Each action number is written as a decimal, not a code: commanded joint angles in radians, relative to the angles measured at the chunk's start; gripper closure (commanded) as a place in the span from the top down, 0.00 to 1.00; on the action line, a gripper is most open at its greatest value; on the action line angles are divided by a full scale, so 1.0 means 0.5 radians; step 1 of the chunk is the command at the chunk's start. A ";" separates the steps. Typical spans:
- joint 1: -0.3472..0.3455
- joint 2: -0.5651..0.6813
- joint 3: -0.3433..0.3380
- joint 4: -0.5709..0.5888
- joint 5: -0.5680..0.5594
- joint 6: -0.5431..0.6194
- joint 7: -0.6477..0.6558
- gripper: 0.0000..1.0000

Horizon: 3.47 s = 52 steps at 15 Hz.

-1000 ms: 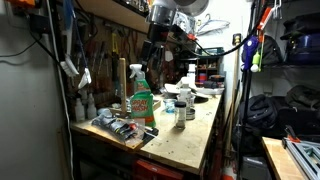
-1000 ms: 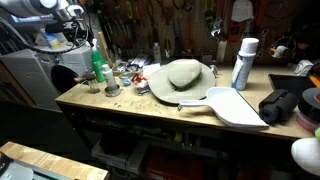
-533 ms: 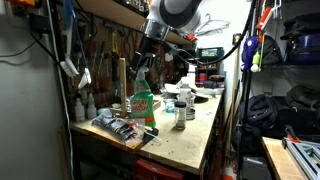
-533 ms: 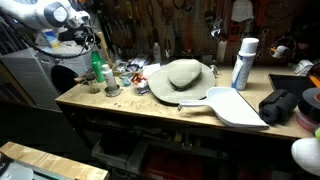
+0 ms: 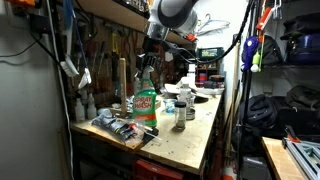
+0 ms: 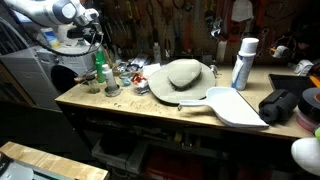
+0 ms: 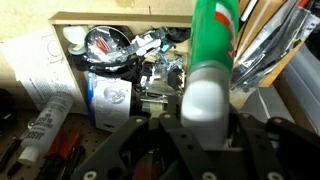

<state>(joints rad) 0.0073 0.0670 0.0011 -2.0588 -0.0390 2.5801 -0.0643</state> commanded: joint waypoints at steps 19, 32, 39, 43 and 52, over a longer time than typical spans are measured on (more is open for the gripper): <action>-0.083 -0.377 -0.095 -0.001 0.330 -0.394 -0.214 0.00; -0.337 -0.384 -0.182 0.268 -0.462 -0.275 0.346 0.00; -0.337 -0.185 -0.260 0.350 -0.557 -0.403 0.554 0.00; -0.321 -0.154 -0.271 0.309 -0.548 -0.382 0.539 0.00; -0.291 0.137 -0.317 0.336 -0.663 -0.098 1.039 0.00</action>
<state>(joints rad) -0.1535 0.1030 -0.1317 -1.9235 -0.3554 2.4750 0.3896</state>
